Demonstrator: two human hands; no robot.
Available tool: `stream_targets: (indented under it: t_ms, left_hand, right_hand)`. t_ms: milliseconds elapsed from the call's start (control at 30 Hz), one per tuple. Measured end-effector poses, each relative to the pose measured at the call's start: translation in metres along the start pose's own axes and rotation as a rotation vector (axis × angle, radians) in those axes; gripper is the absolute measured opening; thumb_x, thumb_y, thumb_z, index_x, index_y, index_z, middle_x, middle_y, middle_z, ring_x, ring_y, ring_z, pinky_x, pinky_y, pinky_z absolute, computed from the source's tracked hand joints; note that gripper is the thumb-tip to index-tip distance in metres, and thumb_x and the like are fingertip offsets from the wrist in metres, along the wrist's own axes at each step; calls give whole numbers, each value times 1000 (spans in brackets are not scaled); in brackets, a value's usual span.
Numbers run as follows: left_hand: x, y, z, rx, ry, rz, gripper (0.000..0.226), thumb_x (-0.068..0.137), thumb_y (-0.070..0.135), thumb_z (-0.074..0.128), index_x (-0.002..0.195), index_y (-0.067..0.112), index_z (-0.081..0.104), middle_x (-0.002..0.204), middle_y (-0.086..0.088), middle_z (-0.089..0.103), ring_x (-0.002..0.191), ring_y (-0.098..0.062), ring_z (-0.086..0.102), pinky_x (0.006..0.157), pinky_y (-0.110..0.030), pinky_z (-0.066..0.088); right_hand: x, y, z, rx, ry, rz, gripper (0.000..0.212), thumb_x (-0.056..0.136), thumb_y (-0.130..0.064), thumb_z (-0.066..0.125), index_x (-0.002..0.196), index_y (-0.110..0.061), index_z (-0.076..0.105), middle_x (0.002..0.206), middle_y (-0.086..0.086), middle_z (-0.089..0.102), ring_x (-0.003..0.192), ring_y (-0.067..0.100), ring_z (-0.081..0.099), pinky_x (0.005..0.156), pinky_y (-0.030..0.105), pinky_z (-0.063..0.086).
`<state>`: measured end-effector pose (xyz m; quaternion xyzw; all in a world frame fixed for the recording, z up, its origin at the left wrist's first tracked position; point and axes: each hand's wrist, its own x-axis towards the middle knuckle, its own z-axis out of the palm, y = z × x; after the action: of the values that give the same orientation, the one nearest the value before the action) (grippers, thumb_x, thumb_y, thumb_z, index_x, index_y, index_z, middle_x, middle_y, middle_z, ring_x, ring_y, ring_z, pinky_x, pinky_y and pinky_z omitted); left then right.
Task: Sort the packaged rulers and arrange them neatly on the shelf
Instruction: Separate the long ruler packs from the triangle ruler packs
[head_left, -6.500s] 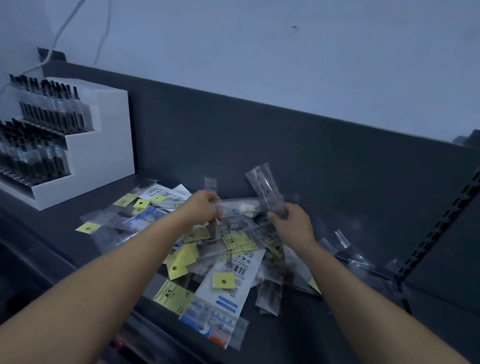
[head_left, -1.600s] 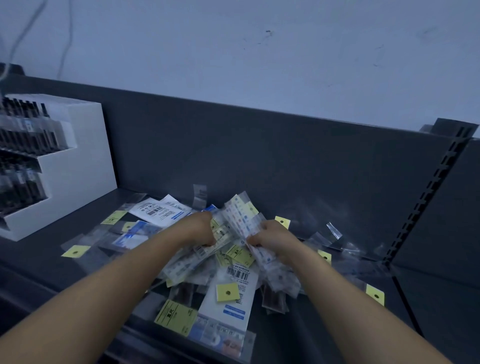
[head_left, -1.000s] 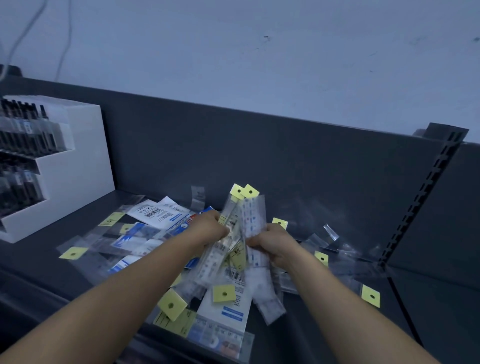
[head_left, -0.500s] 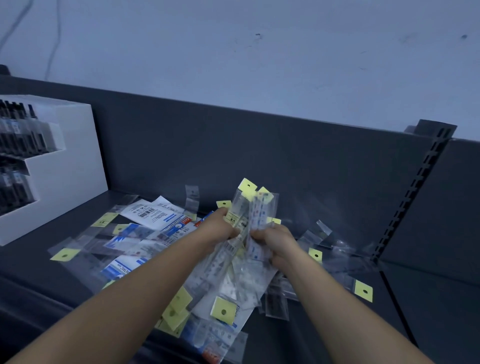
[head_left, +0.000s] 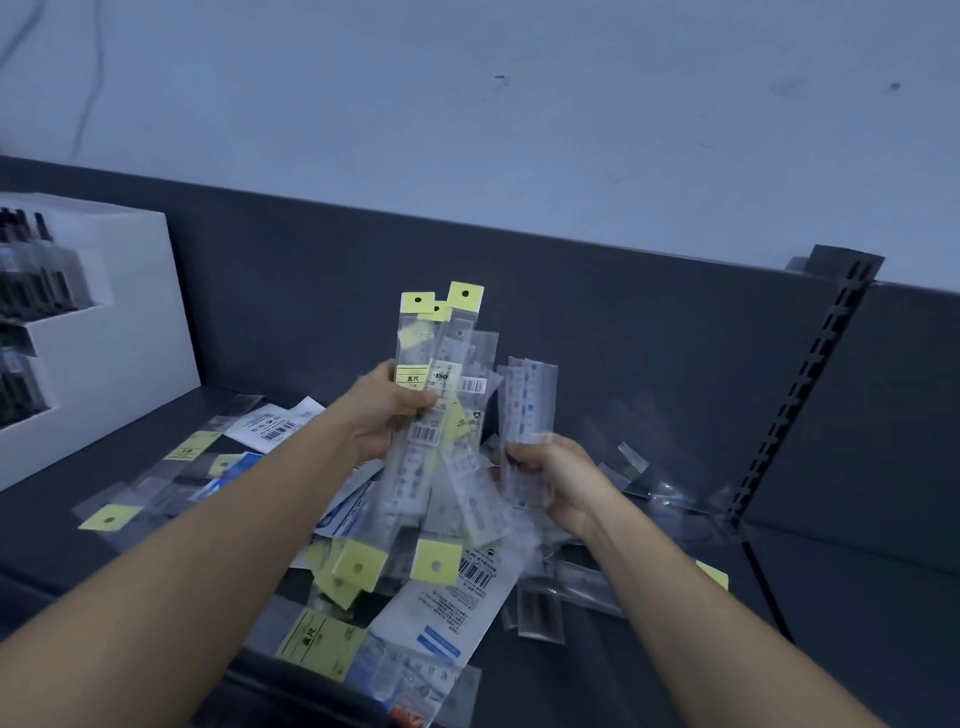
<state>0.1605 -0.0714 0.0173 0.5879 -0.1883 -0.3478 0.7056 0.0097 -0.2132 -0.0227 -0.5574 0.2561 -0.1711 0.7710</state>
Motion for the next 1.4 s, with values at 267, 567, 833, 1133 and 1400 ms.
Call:
stream_targets:
  t_ms: [267, 567, 833, 1133, 1400]
  left_hand:
    - [1, -8, 2, -71, -77, 10, 24, 90, -12, 49, 107, 1, 58, 90, -16, 69, 76, -27, 70, 63, -40, 61]
    - [-1, 5, -22, -151, -151, 41, 19, 92, -6, 46, 97, 10, 55, 74, -7, 65, 63, -19, 67, 57, -36, 58]
    - [-3, 3, -31, -156, -115, 47, 18, 93, -6, 46, 103, 3, 57, 85, -15, 70, 70, -24, 71, 56, -35, 58]
    - [-12, 2, -21, -129, -233, 66, 25, 93, -10, 40, 110, 1, 54, 88, -15, 70, 76, -25, 70, 62, -37, 59]
    - [-14, -1, 5, -92, -204, 105, 33, 93, -13, 41, 121, 1, 50, 101, -18, 67, 85, -28, 69, 68, -41, 58]
  right_hand:
    - [3, -7, 16, 107, -71, -97, 15, 87, 1, 63, 102, -2, 62, 88, 15, 74, 73, 24, 72, 61, 33, 59]
    - [10, -11, 8, 78, 170, -217, 33, 83, 3, 68, 112, -9, 60, 101, 14, 72, 87, 29, 71, 79, 47, 57]
    - [10, -14, 8, 73, 141, -224, 41, 83, 4, 66, 120, -11, 58, 116, 8, 69, 113, 26, 62, 107, 50, 41]
    - [6, -18, 20, 7, 120, -252, 29, 84, 6, 64, 107, -12, 62, 106, 7, 71, 103, 23, 65, 103, 42, 45]
    - [4, -22, 42, 55, 86, -262, 25, 80, 3, 71, 102, -4, 63, 97, 14, 74, 94, 31, 70, 89, 51, 55]
